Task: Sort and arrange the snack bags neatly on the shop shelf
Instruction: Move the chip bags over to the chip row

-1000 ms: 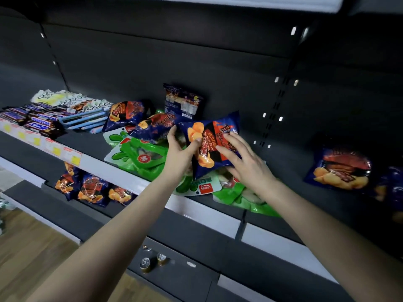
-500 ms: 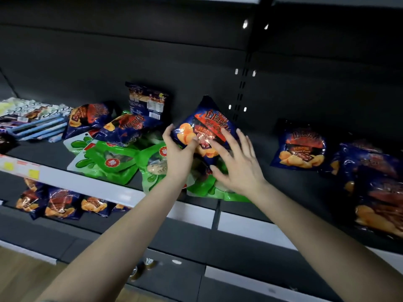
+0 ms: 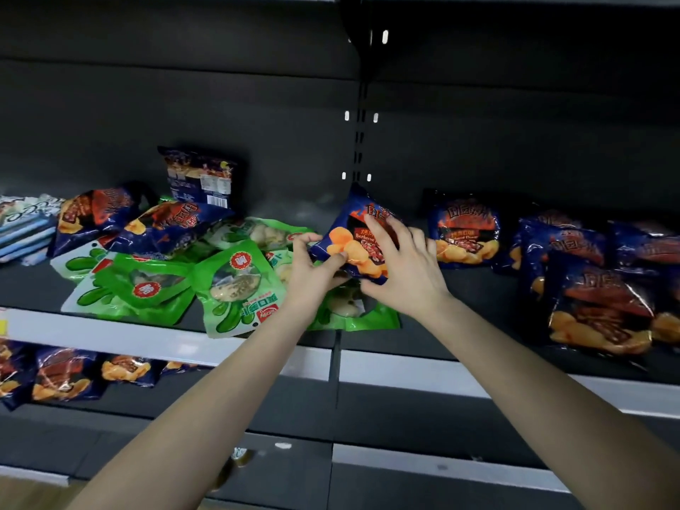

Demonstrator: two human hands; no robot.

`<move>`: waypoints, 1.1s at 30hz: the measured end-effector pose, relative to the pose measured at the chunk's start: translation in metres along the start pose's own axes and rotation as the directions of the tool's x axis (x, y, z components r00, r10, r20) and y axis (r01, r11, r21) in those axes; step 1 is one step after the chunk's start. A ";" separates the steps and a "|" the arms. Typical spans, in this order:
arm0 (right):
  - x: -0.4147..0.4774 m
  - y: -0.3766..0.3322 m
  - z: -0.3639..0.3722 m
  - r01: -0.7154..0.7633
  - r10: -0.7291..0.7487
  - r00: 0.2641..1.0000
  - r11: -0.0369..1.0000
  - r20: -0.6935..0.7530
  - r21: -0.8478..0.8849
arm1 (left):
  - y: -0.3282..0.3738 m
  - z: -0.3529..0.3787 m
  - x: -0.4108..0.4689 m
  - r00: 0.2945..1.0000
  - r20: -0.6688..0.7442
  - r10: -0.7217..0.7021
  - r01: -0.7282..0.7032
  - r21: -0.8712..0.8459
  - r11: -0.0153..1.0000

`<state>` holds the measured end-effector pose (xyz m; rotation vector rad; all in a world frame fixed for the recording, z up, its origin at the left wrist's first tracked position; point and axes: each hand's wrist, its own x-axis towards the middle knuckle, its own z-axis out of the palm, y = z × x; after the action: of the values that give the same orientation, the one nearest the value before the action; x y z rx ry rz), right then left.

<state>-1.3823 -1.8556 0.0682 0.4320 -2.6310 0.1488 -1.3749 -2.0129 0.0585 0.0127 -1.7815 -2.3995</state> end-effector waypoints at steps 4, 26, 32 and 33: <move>-0.012 0.016 -0.010 0.002 -0.003 1.000 0.999 -0.022 -0.037 | -0.003 0.016 -0.001 0.993 0.113 -0.039 0.041 -0.015 0.999; -0.064 0.106 -0.005 -0.095 0.150 0.965 0.965 0.215 -0.244 | -0.047 0.102 0.023 0.900 0.435 0.020 -0.434 0.900 -0.041; -0.069 0.107 -0.004 -0.147 0.199 0.963 0.955 0.184 -0.259 | -0.048 0.103 0.027 0.891 0.453 0.037 -0.453 0.891 0.016; -0.069 0.106 -0.003 -0.157 0.209 0.961 0.951 0.179 -0.267 | -0.049 0.105 0.027 0.891 0.453 0.037 -0.454 0.891 0.024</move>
<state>-1.3580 -1.7355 0.0360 0.1190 -2.8420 -0.1784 -1.4173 -1.9028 0.0446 -0.5113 -2.8652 -0.4275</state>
